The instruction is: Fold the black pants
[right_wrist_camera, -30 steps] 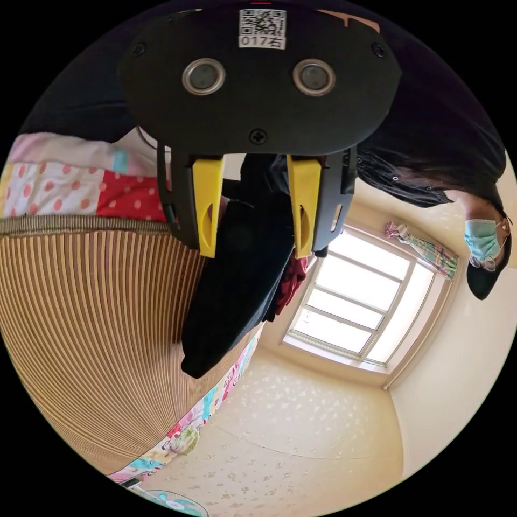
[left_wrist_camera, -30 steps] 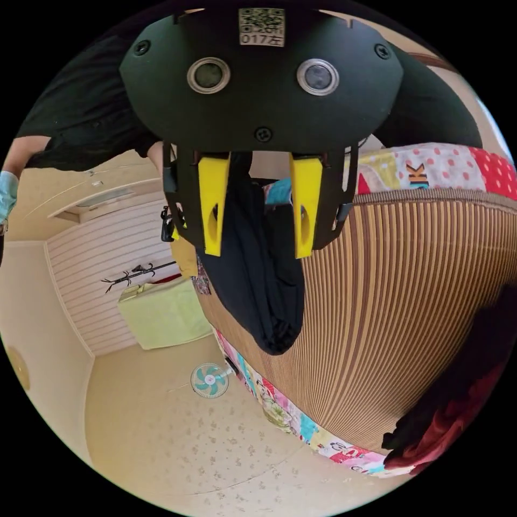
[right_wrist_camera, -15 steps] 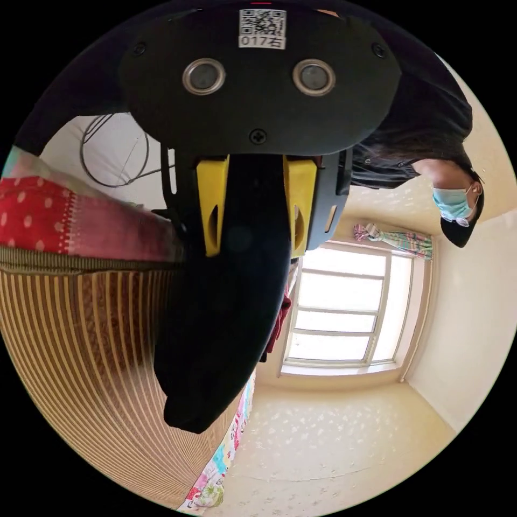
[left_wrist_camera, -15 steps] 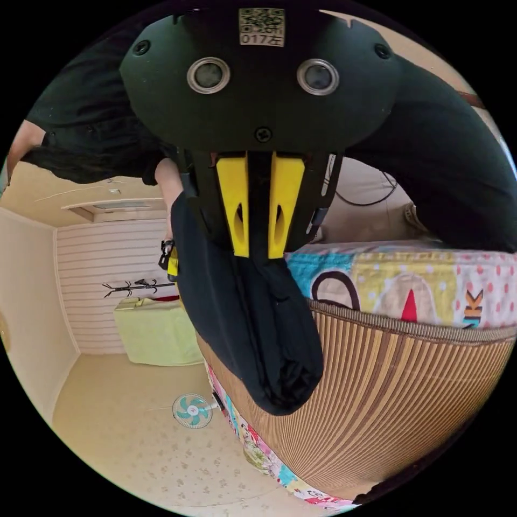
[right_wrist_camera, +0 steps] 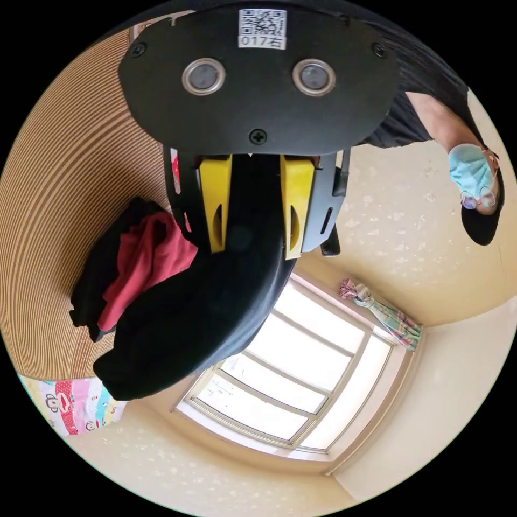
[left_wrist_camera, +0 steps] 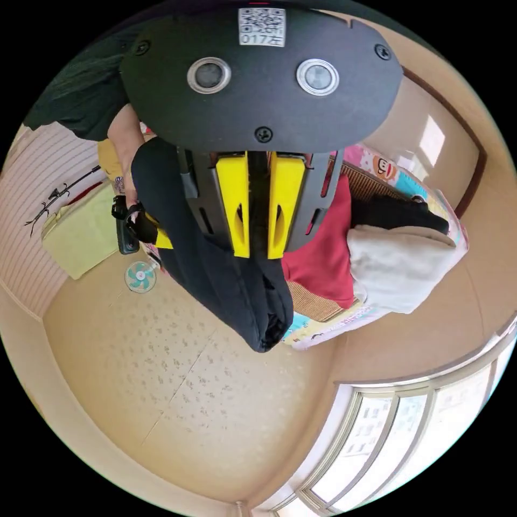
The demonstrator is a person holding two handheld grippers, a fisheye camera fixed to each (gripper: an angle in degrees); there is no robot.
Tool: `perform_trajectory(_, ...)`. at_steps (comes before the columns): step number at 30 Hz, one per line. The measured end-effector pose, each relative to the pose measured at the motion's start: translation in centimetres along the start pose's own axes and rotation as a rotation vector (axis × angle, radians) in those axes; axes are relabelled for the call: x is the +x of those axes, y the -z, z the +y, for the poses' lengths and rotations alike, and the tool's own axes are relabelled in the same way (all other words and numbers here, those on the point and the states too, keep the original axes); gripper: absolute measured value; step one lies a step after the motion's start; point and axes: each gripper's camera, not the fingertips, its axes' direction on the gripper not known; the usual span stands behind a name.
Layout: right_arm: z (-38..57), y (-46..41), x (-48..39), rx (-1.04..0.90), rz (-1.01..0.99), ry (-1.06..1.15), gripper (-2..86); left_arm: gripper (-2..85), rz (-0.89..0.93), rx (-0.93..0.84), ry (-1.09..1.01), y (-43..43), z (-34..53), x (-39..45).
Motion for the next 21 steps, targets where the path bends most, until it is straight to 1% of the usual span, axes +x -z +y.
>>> perform_trajectory(1, -1.5, -1.2, 0.4, 0.006, 0.026, -0.016, 16.0, 6.4, -0.058, -0.038, 0.028, -1.3, -2.6, -2.1)
perform_trajectory(2, -4.0, -3.7, 1.5, 0.02, 0.104, -0.042, 16.7, 6.1, -0.114, -0.102, 0.062, -3.1, -4.5, -4.6)
perform_trajectory(3, -5.5, -6.6, 2.7, 0.003, 0.243, -0.043, 17.2, 5.9, -0.142, -0.143, 0.092, -4.1, -5.0, -6.0)
perform_trajectory(4, -5.9, -8.1, 3.5, -0.023, 0.316, -0.057, 17.4, 3.6, -0.206, -0.251, 0.204, -6.1, -4.9, -9.3)
perform_trajectory(5, -5.8, -10.9, 5.5, -0.119, 0.448, -0.108, 17.6, 1.9, -0.216, -0.335, 0.304, -7.4, -3.4, -12.0)
perform_trajectory(6, -4.8, -12.4, 7.0, -0.181, 0.479, -0.163, 17.9, 1.3, -0.183, -0.335, 0.32, -7.5, -2.2, -12.8)
perform_trajectory(7, -4.0, -12.3, 7.5, -0.158, 0.434, -0.184, 18.1, 0.6, -0.103, -0.263, 0.286, -6.9, 0.6, -13.4)
perform_trajectory(8, -1.9, -10.8, 7.9, -0.068, 0.319, -0.207, 17.6, 0.0, -0.073, -0.194, 0.241, -5.7, 3.9, -13.2)
perform_trajectory(9, 0.3, -9.0, 8.3, -0.016, 0.25, -0.226, 16.8, -0.1, -0.082, -0.18, 0.234, -5.1, 5.6, -13.0)
perform_trajectory(11, 4.3, -5.9, 8.2, 0.001, 0.138, -0.17, 14.9, -0.5, -0.212, -0.147, 0.231, -3.3, 13.7, -11.2)
perform_trajectory(12, 7.6, -3.6, 8.2, -0.003, 0.098, -0.124, 13.4, -0.6, -0.232, -0.138, 0.224, -3.0, 15.7, -10.5)
perform_trajectory(13, 9.6, -2.3, 8.2, -0.005, 0.1, -0.113, 12.9, -0.7, -0.262, -0.132, 0.209, -2.5, 19.8, -8.9)
perform_trajectory(14, 13.6, 0.4, 8.5, -0.01, 0.125, -0.116, 11.9, -0.7, -0.294, -0.137, 0.206, -2.2, 23.3, -7.2)
perform_trajectory(15, 17.8, 3.3, 9.1, -0.017, 0.164, -0.16, 11.5, -0.7, -0.309, -0.145, 0.201, -2.2, 24.9, -6.2)
perform_trajectory(16, 19.9, 4.9, 9.4, -0.018, 0.192, -0.197, 11.3, -0.7, -0.342, -0.176, 0.157, -2.3, 27.5, -3.9)
perform_trajectory(17, 23.7, 8.3, 9.7, -0.016, 0.273, -0.275, 11.1, -0.6, -0.396, -0.223, 0.069, -2.9, 29.1, -1.2)
perform_trajectory(18, 27.2, 12.3, 9.4, -0.006, 0.407, -0.347, 10.7, -0.6, -0.435, -0.246, 0.017, -3.3, 29.6, 0.2)
perform_trajectory(19, 28.7, 14.4, 9.1, 0.007, 0.494, -0.381, 10.5, -0.6, -0.527, -0.28, -0.11, -4.3, 30.2, 3.4)
perform_trajectory(20, 31.4, 19.0, 7.8, 0.074, 0.671, -0.451, 9.9, -0.5, -0.613, -0.278, -0.242, -5.5, 30.3, 6.6)
perform_trajectory(21, 33.7, 24.0, 5.6, 0.2, 0.824, -0.517, 9.3, -0.5, -0.641, -0.263, -0.304, -6.2, 30.2, 8.1)
